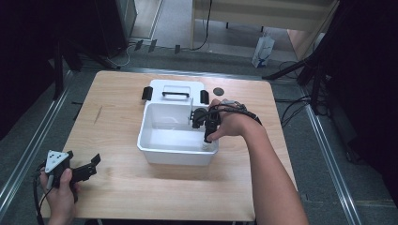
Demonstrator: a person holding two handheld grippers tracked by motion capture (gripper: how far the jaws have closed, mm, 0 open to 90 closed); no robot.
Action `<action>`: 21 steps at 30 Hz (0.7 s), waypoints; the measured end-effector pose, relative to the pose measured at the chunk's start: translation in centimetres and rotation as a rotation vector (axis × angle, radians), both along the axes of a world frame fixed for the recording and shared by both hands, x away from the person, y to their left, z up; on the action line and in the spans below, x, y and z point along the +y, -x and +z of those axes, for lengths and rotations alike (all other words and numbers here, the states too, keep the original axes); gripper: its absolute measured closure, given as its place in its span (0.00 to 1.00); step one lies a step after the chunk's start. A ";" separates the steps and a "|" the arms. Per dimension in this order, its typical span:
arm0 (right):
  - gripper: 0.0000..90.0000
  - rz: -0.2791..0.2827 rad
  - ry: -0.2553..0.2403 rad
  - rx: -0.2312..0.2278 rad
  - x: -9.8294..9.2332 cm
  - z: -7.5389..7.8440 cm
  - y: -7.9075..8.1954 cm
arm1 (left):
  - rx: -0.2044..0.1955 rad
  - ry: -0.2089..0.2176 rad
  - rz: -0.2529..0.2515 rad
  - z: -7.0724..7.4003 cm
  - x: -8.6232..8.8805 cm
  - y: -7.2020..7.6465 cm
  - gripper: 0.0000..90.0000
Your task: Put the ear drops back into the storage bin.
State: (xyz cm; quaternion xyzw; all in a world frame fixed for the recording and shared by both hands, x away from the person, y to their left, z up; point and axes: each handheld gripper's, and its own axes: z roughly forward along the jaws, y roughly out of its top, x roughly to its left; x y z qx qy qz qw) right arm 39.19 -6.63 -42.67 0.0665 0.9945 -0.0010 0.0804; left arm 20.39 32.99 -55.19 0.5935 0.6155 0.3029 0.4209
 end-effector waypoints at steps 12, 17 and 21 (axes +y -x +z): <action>0.16 -0.019 -0.100 -0.062 -0.9 3.4 0.1 | -0.002 0.000 0.000 0.0 0.0 0.0 0.00; 0.16 -0.035 -0.133 -0.067 -1.7 4.4 0.2 | -0.001 -0.003 -0.001 0.0 0.0 0.0 0.00; 0.16 -0.040 -0.151 -0.075 -2.3 5.0 0.4 | -0.001 -0.004 -0.002 0.0 0.0 0.0 0.00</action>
